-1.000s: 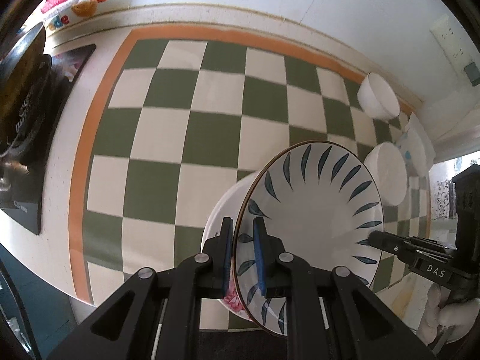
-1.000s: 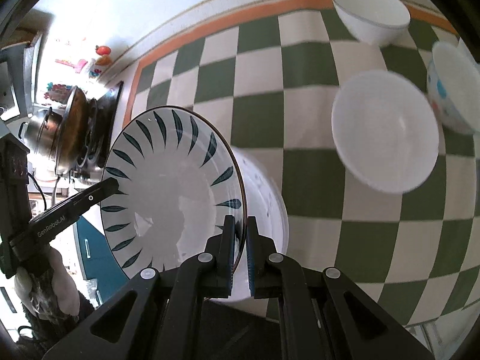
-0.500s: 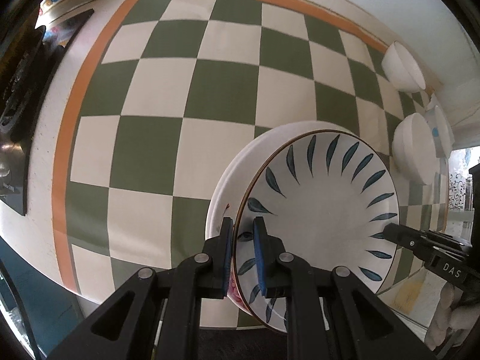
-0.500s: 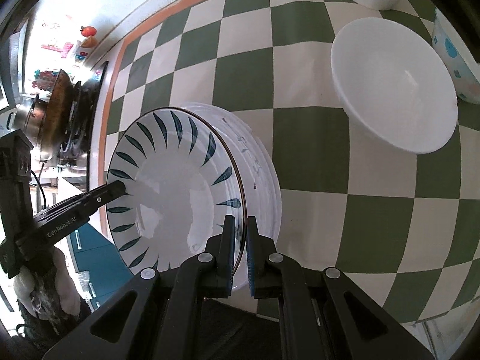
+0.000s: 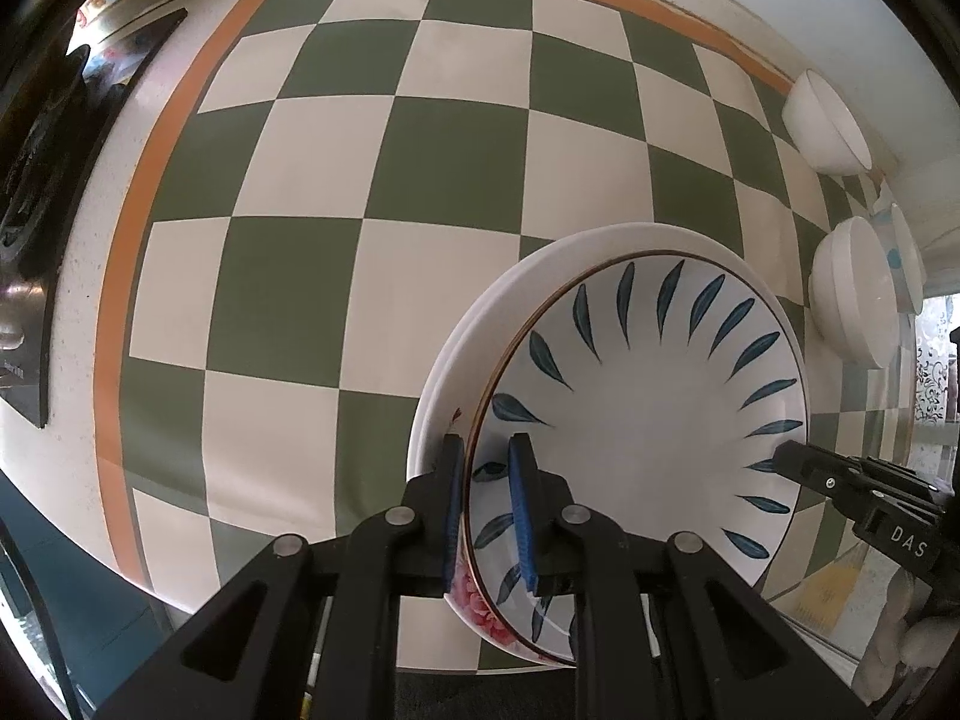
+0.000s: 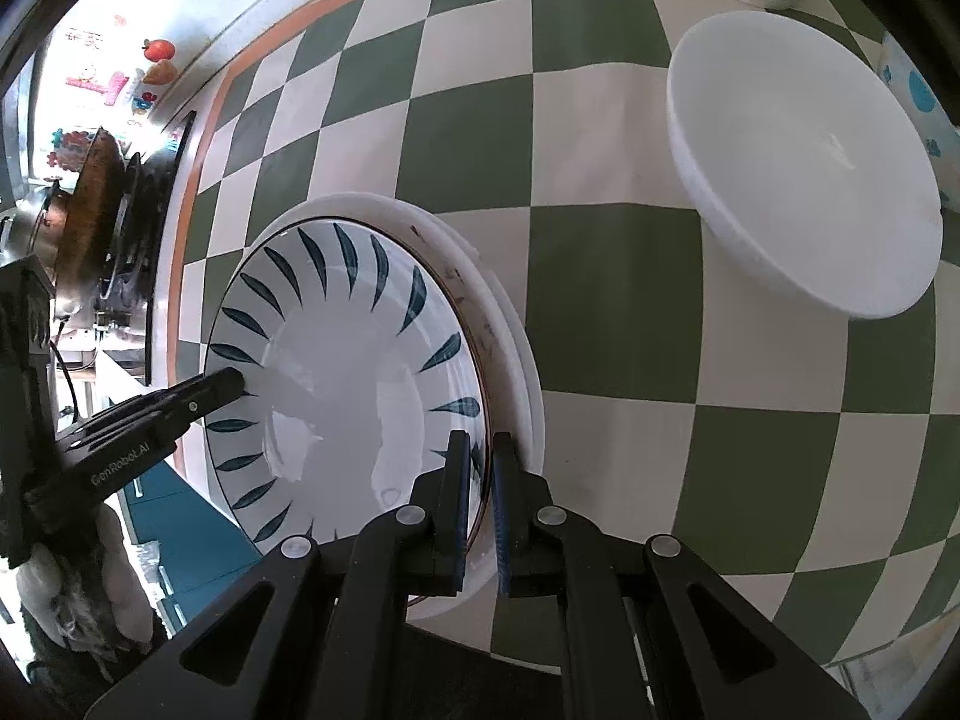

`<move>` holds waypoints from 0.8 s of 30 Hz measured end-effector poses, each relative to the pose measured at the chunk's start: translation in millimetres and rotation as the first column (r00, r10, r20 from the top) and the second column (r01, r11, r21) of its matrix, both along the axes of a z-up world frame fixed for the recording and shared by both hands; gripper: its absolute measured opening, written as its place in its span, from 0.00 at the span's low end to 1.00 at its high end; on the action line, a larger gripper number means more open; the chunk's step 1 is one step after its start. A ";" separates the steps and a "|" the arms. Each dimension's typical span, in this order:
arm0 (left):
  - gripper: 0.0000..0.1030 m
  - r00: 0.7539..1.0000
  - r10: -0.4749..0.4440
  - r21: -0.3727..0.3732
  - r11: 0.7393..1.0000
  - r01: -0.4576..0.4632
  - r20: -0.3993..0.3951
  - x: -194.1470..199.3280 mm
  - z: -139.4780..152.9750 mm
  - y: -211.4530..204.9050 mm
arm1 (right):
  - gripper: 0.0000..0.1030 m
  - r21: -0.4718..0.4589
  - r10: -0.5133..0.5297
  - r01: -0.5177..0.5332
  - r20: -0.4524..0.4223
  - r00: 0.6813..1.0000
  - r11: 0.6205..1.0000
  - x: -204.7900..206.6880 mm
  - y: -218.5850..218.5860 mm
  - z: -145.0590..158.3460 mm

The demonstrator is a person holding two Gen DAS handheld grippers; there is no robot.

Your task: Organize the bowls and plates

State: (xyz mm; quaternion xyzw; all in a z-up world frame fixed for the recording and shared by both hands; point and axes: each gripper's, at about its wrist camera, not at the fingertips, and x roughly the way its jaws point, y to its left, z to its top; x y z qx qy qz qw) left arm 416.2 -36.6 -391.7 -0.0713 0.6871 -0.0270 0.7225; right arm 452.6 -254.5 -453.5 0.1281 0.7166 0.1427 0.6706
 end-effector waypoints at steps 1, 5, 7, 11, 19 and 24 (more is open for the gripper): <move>0.13 1.000 0.002 0.000 1.000 -0.002 0.000 -0.3 0.2 0.4 | 0.08 0.002 -0.007 0.007 -0.001 1.000 1.000 0.0 -0.6 -0.6; 0.13 1.000 0.017 -0.006 1.000 -0.017 -0.015 -3.6 -0.8 2.6 | 0.09 0.003 -0.018 0.018 -0.006 1.000 1.000 -0.3 -1.3 -0.9; 0.13 0.999 0.026 -0.011 1.000 -0.026 -0.022 -5.3 -1.5 3.6 | 0.09 0.005 -0.031 0.031 -0.014 0.999 1.000 0.3 -2.1 -1.5; 0.13 0.998 0.040 -0.028 0.999 -0.041 -0.041 -7.2 -3.3 6.5 | 0.11 -0.028 -0.055 0.054 -0.016 0.998 0.998 -0.2 1.1 1.8; 0.19 0.999 0.031 -0.050 0.998 -0.033 -0.027 -9.0 7.6 12.1 | 0.37 -0.042 -0.086 0.085 -0.033 0.996 0.996 -3.2 11.4 10.7; 0.22 0.999 -0.001 -0.013 1.000 0.002 0.038 -16.6 32.2 10.2 | 0.45 -0.093 -0.051 0.055 0.040 0.998 0.994 -9.6 25.5 32.3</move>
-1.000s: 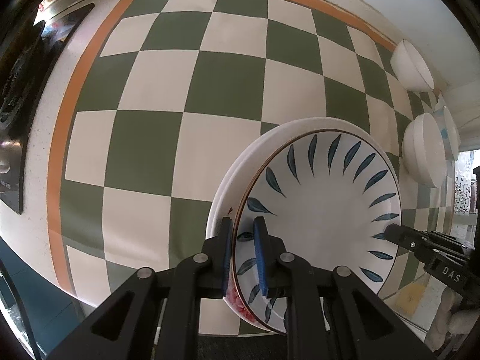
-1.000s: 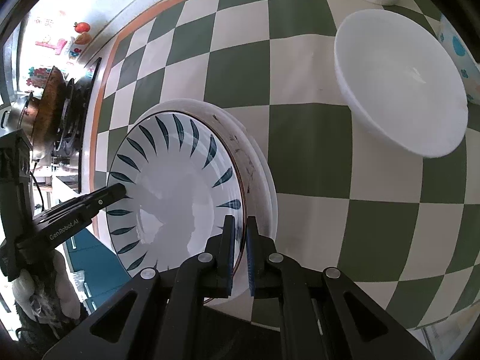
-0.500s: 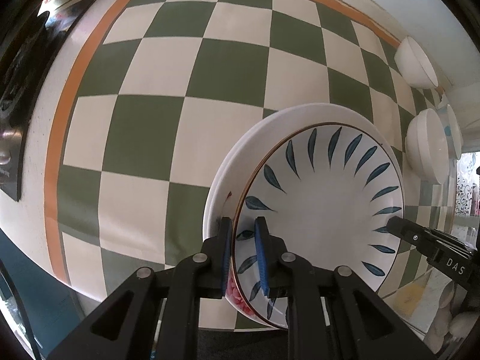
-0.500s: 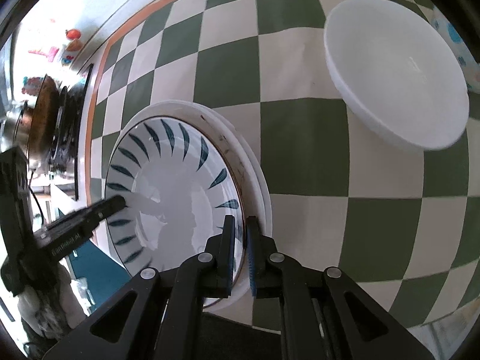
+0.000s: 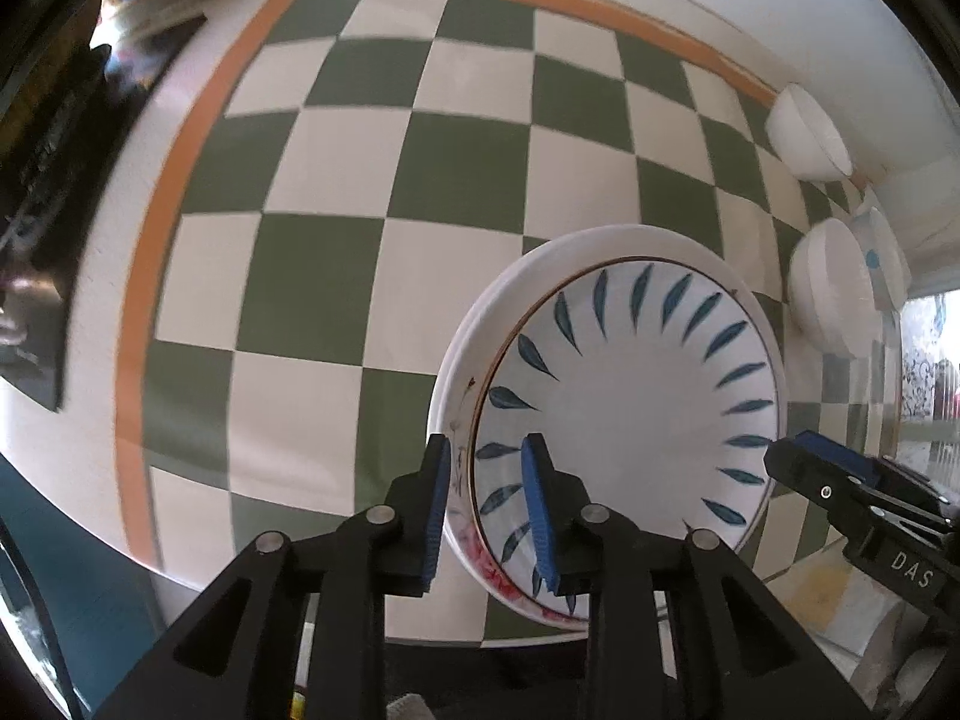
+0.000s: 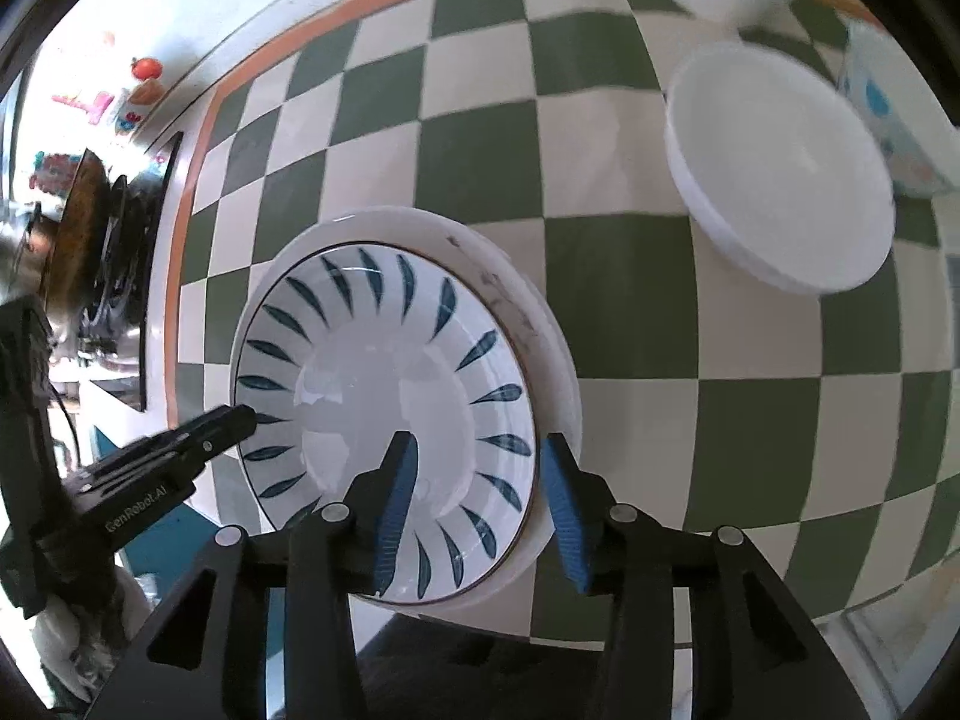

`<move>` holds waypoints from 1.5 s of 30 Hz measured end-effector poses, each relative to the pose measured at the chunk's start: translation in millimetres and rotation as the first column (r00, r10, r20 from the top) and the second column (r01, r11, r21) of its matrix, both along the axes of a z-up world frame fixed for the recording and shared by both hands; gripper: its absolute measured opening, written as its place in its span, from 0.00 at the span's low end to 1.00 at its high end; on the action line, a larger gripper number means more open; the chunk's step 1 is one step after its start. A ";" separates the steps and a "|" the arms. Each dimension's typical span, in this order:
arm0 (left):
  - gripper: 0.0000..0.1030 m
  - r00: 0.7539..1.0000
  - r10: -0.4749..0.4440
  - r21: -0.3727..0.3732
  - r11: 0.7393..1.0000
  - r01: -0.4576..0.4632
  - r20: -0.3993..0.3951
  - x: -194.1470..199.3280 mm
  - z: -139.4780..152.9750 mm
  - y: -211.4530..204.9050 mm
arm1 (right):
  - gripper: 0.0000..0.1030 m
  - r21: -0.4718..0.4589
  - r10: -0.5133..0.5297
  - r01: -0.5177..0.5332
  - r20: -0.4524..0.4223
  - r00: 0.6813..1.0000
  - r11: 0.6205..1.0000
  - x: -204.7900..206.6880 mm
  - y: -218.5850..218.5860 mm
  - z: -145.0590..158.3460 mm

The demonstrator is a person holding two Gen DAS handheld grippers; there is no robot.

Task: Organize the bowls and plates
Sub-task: 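Lower the plate stack onto the cloth and open both grippers, then reach to the pink-flower bowl and close both grippers on its rim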

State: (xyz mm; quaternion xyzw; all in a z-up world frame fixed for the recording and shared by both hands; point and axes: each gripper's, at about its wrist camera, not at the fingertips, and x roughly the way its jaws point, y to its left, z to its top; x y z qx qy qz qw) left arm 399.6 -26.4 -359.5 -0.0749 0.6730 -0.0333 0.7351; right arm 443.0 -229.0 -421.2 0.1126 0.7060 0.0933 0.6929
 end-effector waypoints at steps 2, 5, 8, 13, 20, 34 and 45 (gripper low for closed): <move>0.23 1.000 -0.013 0.015 1.000 0.013 0.023 -5.5 9.9 -2.0 | 0.45 -0.035 0.019 -0.018 0.030 0.999 0.999 -5.3 6.7 11.7; 0.28 0.998 -0.030 0.025 0.999 0.029 0.061 -19.5 30.8 -3.2 | 0.45 -0.070 0.031 -0.026 0.067 0.997 0.997 -18.6 12.9 29.8; 0.29 0.993 -0.046 0.037 0.998 0.043 0.106 -36.4 54.7 -1.9 | 0.46 -0.078 0.029 -0.021 0.097 0.995 0.997 -36.1 15.8 49.7; 0.44 0.979 -0.074 0.053 0.996 0.065 0.190 -59.0 94.3 -9.0 | 0.48 -0.070 0.023 -0.012 0.164 0.986 0.998 -69.4 17.8 93.9; 0.82 0.954 -0.071 0.052 0.997 0.059 0.291 -82.5 142.8 -8.4 | 0.58 -0.065 0.007 0.010 0.265 0.964 0.998 -106.8 21.6 158.5; 0.94 0.932 -0.092 0.036 0.996 0.084 0.350 -112.1 176.7 -5.5 | 0.83 -0.087 -0.029 0.067 0.376 0.926 0.994 -152.8 26.9 223.9; 0.94 0.926 -0.079 -0.011 0.996 0.089 0.368 -98.4 171.8 -21.1 | 0.85 -0.064 -0.061 0.091 0.371 0.927 0.994 -159.2 17.4 221.6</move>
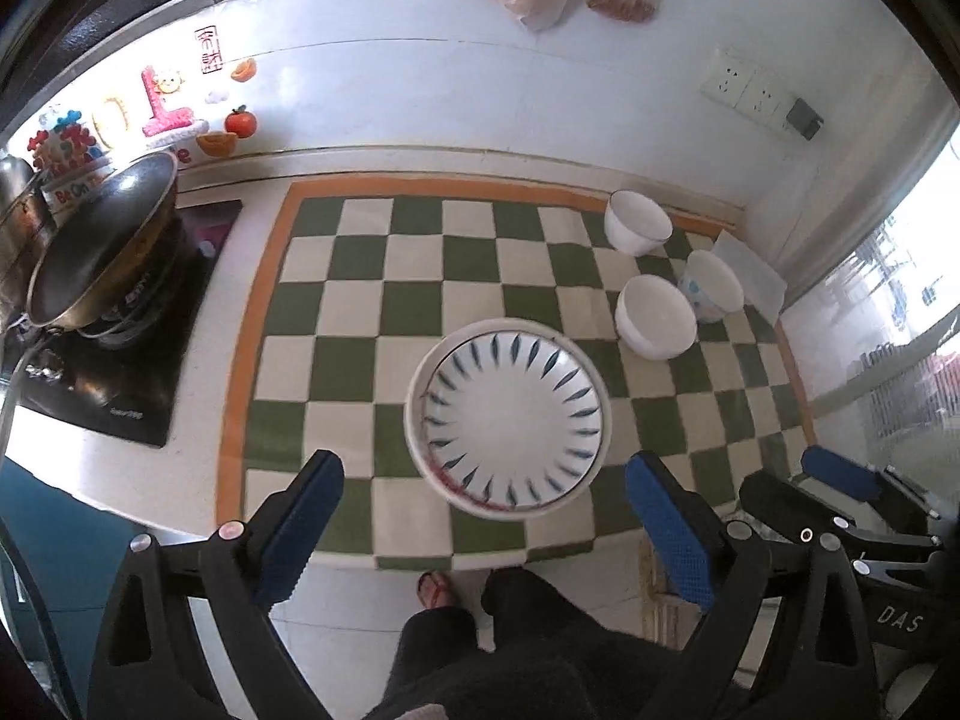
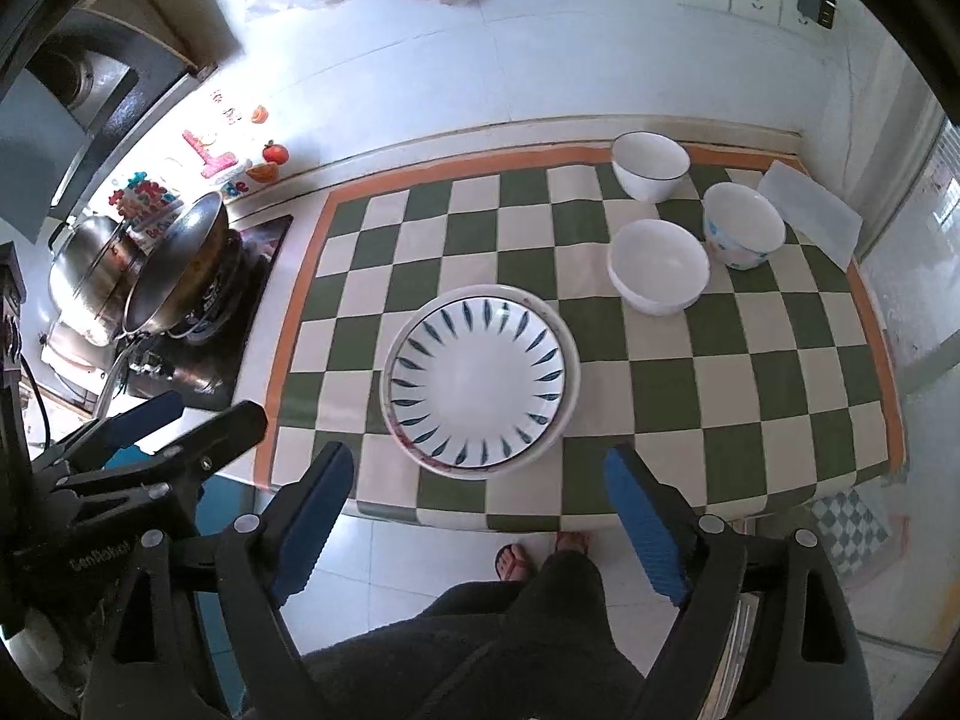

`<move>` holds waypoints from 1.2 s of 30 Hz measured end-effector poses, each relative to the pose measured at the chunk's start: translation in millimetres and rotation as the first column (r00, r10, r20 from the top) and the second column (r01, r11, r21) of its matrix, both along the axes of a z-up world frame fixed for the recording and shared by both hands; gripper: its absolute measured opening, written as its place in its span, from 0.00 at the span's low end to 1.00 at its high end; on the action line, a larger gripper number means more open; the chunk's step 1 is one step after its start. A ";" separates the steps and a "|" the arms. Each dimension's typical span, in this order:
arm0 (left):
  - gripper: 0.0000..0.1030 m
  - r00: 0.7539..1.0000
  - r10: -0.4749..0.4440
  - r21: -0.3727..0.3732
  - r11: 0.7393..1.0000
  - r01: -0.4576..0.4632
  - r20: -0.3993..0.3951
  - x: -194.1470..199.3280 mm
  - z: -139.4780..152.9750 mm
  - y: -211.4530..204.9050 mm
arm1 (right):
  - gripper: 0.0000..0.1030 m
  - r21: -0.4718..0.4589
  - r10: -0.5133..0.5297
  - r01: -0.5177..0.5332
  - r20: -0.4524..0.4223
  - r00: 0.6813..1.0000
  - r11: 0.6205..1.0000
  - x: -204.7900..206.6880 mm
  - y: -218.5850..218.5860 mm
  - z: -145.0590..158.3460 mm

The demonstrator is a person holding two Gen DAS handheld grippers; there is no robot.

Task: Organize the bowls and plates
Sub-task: 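Reach to the pink-flower bowl and close both grippers on its rim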

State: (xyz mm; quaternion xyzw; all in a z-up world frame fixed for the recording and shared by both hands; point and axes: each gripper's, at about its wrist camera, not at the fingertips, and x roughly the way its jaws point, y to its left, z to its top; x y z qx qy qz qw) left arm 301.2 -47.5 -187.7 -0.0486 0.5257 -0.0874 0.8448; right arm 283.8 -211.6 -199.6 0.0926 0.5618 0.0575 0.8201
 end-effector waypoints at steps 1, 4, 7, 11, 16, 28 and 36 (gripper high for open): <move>0.94 1.000 0.001 0.002 1.000 -0.001 0.006 4.3 -0.8 -3.6 | 0.85 0.002 -0.011 0.011 0.004 1.000 1.000 1.4 -5.8 -0.8; 0.94 1.000 -0.003 -0.005 1.000 0.003 0.016 26.7 -5.7 -19.8 | 0.85 0.015 -0.052 0.053 -0.020 0.998 0.998 11.9 -30.5 -9.5; 0.94 0.999 -0.043 -0.029 0.999 0.043 -0.025 64.0 -20.8 -47.4 | 0.85 0.021 -0.120 0.120 -0.033 0.992 0.993 28.6 -66.9 -23.6; 0.94 0.994 -0.075 -0.019 0.997 0.074 -0.075 115.8 -47.3 -87.6 | 0.85 0.037 -0.231 0.233 -0.048 0.972 0.972 54.9 -123.9 -53.0; 0.93 0.980 -0.095 -0.014 0.995 0.094 -0.173 181.8 -93.5 -137.4 | 0.85 0.082 -0.288 0.298 -0.113 0.951 0.951 101.8 -185.5 -102.9; 0.47 0.905 -0.092 0.008 0.994 0.105 -0.415 256.0 -197.8 -209.7 | 0.76 0.112 -0.146 0.186 -0.296 0.944 0.976 208.2 -238.6 -216.0; 0.17 0.883 -0.098 0.012 0.993 0.117 -0.458 256.4 -216.5 -224.0 | 0.20 0.175 -0.059 0.133 -0.373 0.926 0.976 240.4 -239.9 -262.6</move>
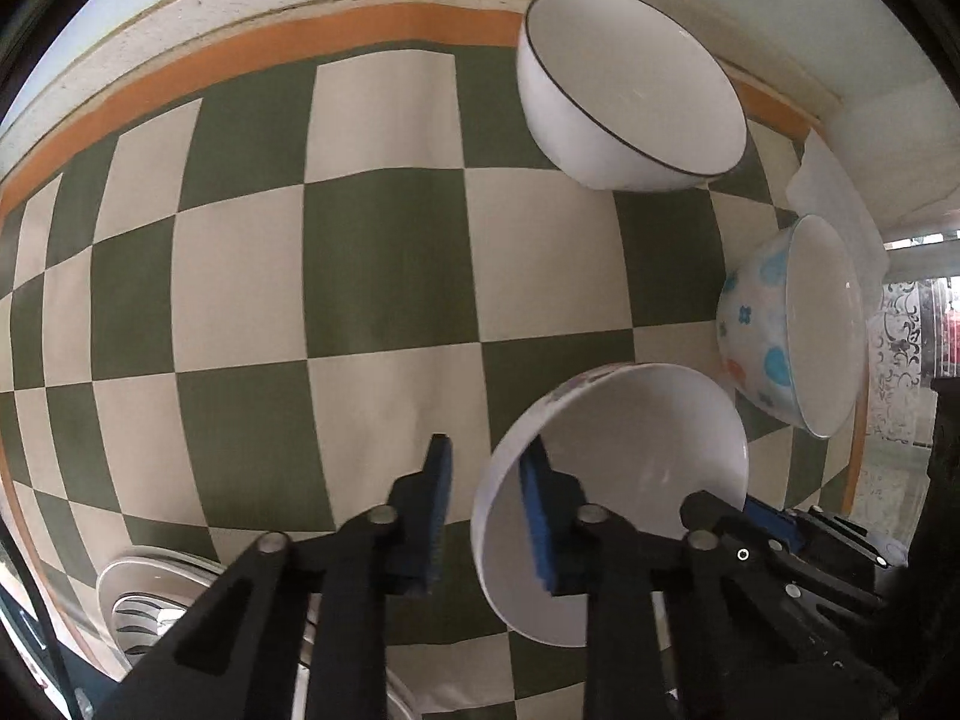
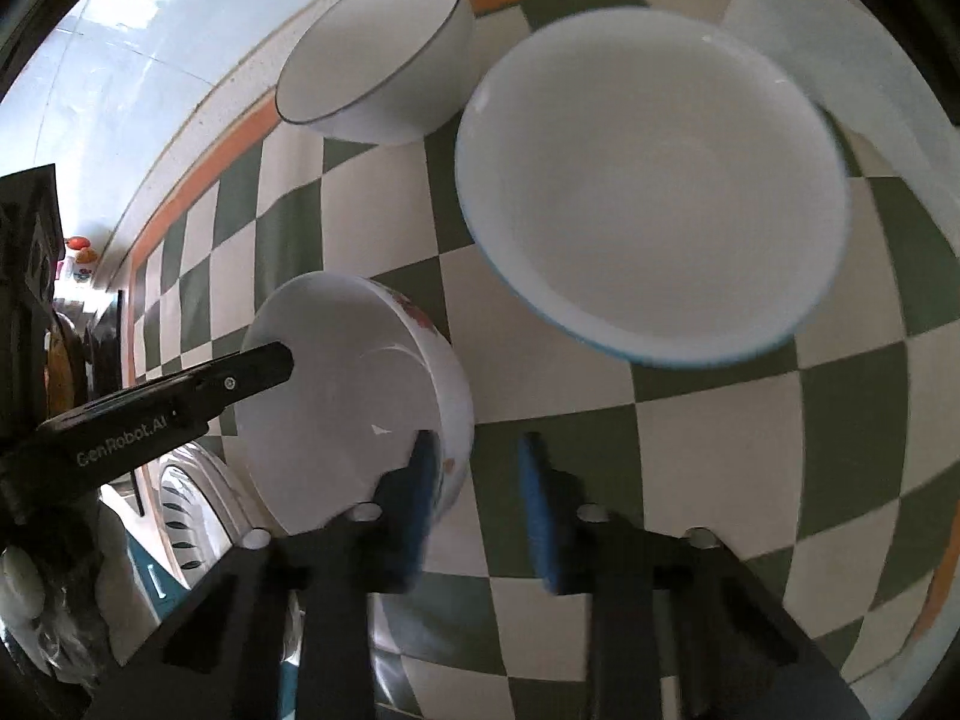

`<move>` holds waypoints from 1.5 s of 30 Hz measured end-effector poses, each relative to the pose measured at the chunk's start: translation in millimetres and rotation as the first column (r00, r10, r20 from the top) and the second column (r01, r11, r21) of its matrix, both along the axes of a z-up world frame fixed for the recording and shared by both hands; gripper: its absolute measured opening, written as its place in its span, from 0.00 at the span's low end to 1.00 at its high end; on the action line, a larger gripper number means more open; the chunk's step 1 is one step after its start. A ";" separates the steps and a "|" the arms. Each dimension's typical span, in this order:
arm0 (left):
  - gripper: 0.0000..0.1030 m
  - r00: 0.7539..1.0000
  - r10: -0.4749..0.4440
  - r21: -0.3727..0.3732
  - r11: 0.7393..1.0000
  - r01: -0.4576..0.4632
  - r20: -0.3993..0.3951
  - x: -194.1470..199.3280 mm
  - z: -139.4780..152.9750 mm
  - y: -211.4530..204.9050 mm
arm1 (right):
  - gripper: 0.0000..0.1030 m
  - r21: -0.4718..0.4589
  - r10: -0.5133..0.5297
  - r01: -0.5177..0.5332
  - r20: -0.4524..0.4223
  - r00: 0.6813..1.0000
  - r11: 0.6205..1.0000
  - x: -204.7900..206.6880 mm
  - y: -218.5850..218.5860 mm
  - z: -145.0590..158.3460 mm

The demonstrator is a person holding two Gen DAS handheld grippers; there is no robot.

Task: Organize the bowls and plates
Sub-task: 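Reach to the pink-flower bowl and close both grippers on its rim, then carry the pink-flower bowl into the blue-dot bowl with both grippers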

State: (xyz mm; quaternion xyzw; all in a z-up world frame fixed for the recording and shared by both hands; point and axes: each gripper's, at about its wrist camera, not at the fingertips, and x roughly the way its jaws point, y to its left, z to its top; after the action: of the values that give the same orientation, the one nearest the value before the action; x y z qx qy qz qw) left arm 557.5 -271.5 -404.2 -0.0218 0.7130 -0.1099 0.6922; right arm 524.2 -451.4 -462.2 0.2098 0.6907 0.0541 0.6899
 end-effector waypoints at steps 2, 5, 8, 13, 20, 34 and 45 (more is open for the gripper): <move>0.15 1.000 -0.002 -0.009 1.000 0.002 -0.003 -3.8 0.2 -2.3 | 0.13 0.024 0.004 -0.004 0.001 1.000 1.000 2.9 1.1 -3.1; 0.15 1.000 -0.007 -0.004 1.000 0.007 0.000 -11.2 4.7 -4.6 | 0.11 0.013 0.018 -0.018 -0.007 1.000 1.000 6.3 6.6 -4.1; 0.15 1.000 -0.002 -0.020 1.000 0.002 0.006 -19.4 12.1 -5.6 | 0.10 -0.010 0.033 -0.034 -0.018 0.999 0.999 6.5 11.0 -2.9; 0.15 1.000 -0.007 -0.061 0.998 0.007 0.000 -43.7 25.6 -5.6 | 0.09 -0.001 0.050 -0.050 -0.024 0.998 0.999 -6.1 11.1 5.7; 0.15 0.998 -0.057 -0.070 0.996 0.055 -0.027 -82.6 30.5 -10.4 | 0.09 0.015 0.062 -0.061 -0.061 0.996 0.998 -59.7 5.9 21.1; 0.15 0.993 -0.101 -0.072 0.993 0.096 -0.063 -95.4 5.6 -45.3 | 0.09 0.020 -0.029 0.031 -0.123 0.992 0.999 -110.9 -15.6 8.4; 0.15 0.990 -0.122 -0.071 0.991 0.117 -0.073 -91.1 6.0 -45.0 | 0.11 0.012 -0.065 0.067 -0.148 0.987 0.998 -106.7 -29.0 1.2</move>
State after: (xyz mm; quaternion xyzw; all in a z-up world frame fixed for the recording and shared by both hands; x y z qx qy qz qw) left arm 466.5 -316.6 -398.2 -0.0066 0.7352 -0.1740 0.6551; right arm 417.5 -480.5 -461.0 0.2418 0.7321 0.0215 0.6365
